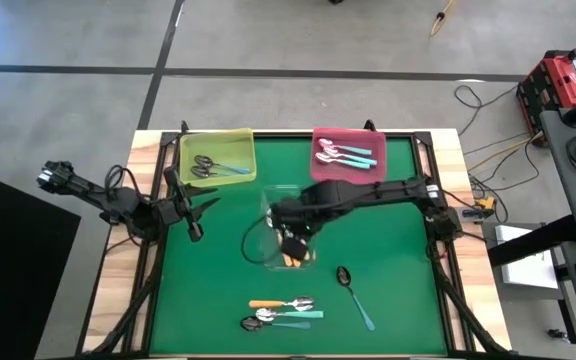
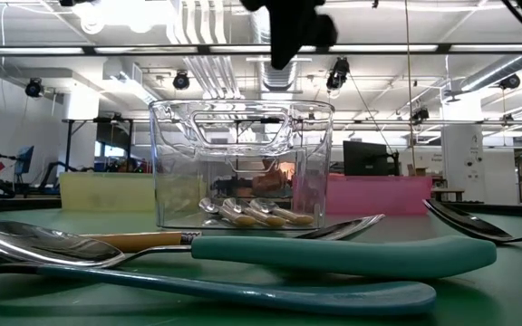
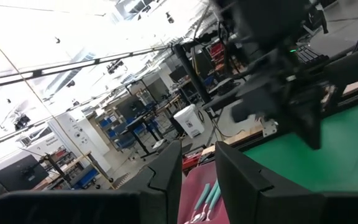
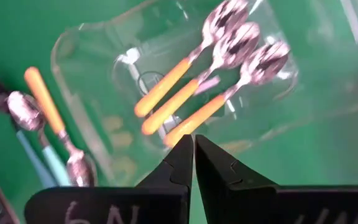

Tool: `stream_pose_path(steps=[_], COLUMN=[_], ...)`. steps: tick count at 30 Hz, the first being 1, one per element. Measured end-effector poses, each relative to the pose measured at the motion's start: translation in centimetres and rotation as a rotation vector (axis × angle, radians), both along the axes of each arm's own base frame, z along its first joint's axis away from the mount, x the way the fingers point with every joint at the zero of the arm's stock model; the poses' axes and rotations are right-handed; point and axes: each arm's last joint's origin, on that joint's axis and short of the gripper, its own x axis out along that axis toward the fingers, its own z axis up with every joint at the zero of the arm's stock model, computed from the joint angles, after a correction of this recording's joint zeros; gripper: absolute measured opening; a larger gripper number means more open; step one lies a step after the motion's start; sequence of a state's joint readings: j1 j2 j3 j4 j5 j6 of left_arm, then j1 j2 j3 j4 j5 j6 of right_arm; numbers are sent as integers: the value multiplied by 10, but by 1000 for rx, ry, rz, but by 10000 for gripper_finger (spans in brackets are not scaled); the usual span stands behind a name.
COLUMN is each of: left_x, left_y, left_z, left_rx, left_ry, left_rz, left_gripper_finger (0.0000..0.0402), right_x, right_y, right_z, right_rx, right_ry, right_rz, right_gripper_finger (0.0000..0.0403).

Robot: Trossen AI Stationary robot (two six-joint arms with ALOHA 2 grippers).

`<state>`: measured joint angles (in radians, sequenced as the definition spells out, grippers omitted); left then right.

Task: Sort silverware by color (type)
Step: Put the right blue spoon into the yellow bin

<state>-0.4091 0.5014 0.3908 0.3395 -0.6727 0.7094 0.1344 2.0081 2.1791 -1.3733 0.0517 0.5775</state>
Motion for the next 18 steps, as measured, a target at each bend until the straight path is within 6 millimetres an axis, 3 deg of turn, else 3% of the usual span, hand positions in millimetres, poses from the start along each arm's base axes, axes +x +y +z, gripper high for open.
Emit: stream_pose_path(steps=[9, 18], left_x=[0, 0], left_y=[0, 0], left_z=[1, 2], left_rx=[-24, -54], left_ry=[-20, -30], left_rz=[-5, -11], left_gripper_finger=[78, 78], right_x=[-37, -86], right_y=[36, 50], right_z=[1, -17], right_rx=[27, 89], right_ry=[10, -49], right_rz=[-92, -242], right_gripper_finger=[9, 9])
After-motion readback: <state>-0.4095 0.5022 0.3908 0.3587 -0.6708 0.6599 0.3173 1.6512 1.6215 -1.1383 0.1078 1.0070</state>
